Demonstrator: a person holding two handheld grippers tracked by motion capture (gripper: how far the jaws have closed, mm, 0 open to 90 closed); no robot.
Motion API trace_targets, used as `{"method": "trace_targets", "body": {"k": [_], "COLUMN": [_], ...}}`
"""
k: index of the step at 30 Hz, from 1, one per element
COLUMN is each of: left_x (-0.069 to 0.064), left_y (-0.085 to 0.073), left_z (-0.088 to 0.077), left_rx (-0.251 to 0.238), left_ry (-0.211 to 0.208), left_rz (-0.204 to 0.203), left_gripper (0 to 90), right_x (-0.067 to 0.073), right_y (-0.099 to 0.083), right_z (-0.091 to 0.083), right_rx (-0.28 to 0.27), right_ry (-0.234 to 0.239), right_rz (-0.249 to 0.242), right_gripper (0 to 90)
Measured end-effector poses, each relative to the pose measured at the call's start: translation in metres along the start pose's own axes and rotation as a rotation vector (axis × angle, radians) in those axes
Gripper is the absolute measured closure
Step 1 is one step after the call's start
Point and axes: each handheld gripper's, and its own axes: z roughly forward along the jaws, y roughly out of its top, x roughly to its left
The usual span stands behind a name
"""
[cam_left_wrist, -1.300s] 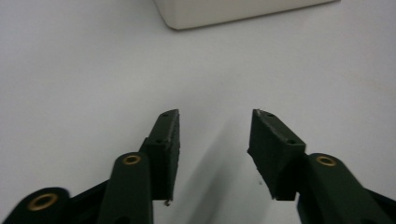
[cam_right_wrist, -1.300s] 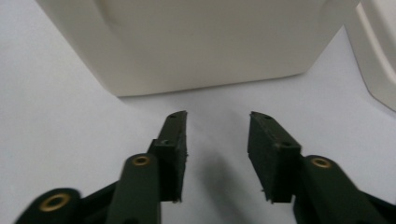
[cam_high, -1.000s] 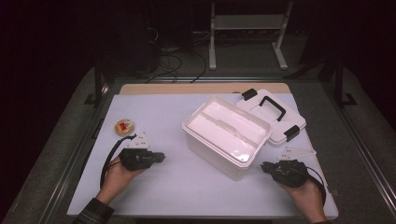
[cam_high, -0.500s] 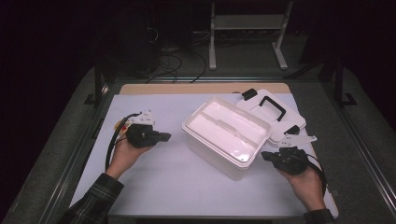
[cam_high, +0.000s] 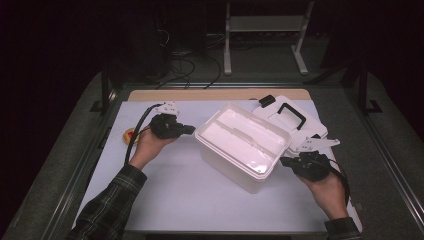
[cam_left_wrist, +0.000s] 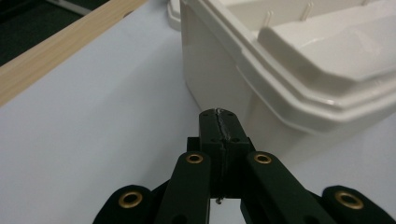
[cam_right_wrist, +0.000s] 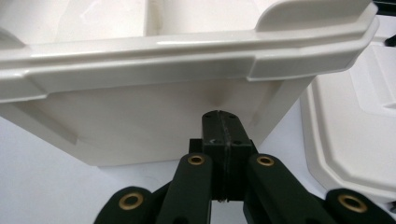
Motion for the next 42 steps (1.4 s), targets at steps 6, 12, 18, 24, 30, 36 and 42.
{"method": "trace_targets", "body": {"k": [6,12,18,24,30,36,42], "left_x": [0.003,0.001,0.0,-0.004,-0.01,-0.017,-0.028], "left_y": [0.008,0.007,0.005,0.001,-0.003,-0.011,-0.021], "left_z": [0.017,0.024,0.021,0.014,0.007,-0.004,-0.017], "left_rx": [0.004,-0.001,0.006,0.006,0.005,-0.001,-0.002], "left_ry": [-0.042,-0.087,-0.103,-0.112,-0.11,-0.11,-0.105], "left_rz": [0.019,0.026,0.038,0.04,0.044,0.043,0.045], "left_gripper": [89.9,90.0,90.0,90.0,90.0,90.0,90.0], "right_x": [-0.003,-0.004,-0.006,-0.006,-0.007,-0.005,-0.001], "right_y": [0.001,0.002,0.003,0.007,0.011,0.016,0.019], "right_z": [0.001,0.0,0.001,0.004,0.007,0.011,0.014], "right_rx": [0.001,-0.004,-0.011,-0.014,-0.009,-0.008,-0.017], "right_ry": [-0.003,0.004,0.018,0.022,0.021,0.036,0.063], "right_rz": [0.004,-0.001,-0.003,-0.012,-0.02,-0.039,-0.054], "right_gripper": [89.7,89.7,89.7,89.7,89.8,89.8,89.9]}}
